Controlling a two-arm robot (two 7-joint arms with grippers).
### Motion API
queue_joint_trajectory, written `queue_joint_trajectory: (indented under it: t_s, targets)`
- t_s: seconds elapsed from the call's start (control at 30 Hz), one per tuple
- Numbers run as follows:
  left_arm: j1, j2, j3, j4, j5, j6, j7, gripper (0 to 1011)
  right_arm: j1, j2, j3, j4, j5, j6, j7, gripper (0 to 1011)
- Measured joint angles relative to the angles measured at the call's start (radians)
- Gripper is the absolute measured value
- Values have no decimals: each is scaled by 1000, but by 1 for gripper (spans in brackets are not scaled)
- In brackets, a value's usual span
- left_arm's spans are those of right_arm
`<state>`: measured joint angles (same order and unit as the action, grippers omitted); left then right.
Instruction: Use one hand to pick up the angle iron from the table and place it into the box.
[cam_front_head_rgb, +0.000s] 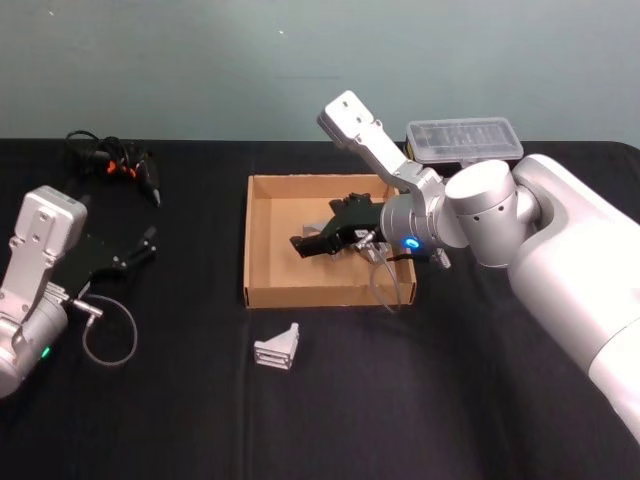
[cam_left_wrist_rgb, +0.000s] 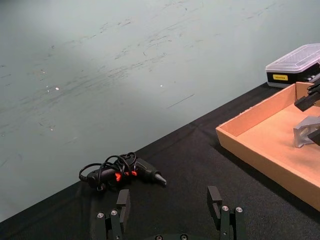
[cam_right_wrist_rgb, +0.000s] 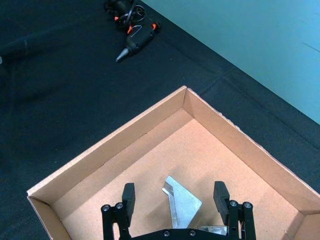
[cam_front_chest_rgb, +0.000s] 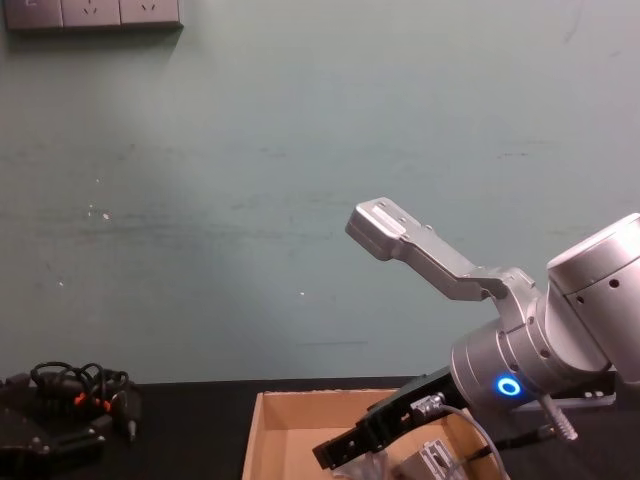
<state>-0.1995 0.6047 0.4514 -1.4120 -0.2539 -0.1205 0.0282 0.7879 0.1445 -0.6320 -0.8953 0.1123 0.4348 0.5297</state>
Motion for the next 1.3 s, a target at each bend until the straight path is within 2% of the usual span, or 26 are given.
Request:
queue_joint_trajectory:
  t_s: [0.17, 0.27, 0.4, 0.5, 0.6, 0.7, 0.8, 0.9, 0.97, 1.0, 1.03, 1.17, 1.3]
  targets:
    - [0, 0, 0, 0, 0, 0, 0, 1011, 0, 0, 0, -1, 0, 0, 0, 1000]
    - [0, 0, 0, 0, 0, 0, 0, 1011, -15, 13, 1, -34, -2, 1, 0, 1000]
    - [0, 0, 0, 0, 0, 0, 0, 1011, -59, 49, 14, -127, -2, 14, 1, 1000]
    - [0, 0, 0, 0, 0, 0, 0, 1011, -116, 95, 29, -245, 8, 35, 10, 1000]
    - [0, 0, 0, 0, 0, 0, 0, 1011, -152, 126, 37, -317, 19, 49, 18, 1000]
    - [0, 0, 0, 0, 0, 0, 0, 1011, -200, 168, 44, -412, 30, 65, 26, 1000]
    - [0, 0, 0, 0, 0, 0, 0, 1011, -265, 226, 52, -535, 46, 77, 31, 1000]
    - [0, 0, 0, 0, 0, 0, 0, 1011, -297, 254, 56, -592, 57, 79, 35, 1000]
    - [0, 0, 0, 0, 0, 0, 0, 1011, -336, 287, 59, -663, 69, 80, 35, 1000]
    - [0, 0, 0, 0, 0, 0, 0, 1011, -336, 287, 59, -663, 69, 80, 35, 1000]
    - [0, 0, 0, 0, 0, 0, 0, 1011, -354, 303, 54, -699, 66, 80, 32, 1000]
    - [0, 0, 0, 0, 0, 0, 0, 1011, -382, 331, 33, -761, 42, 79, 18, 1000]
    - [0, 0, 0, 0, 0, 0, 0, 1011, -396, 342, 11, -784, 29, 77, 22, 1000]
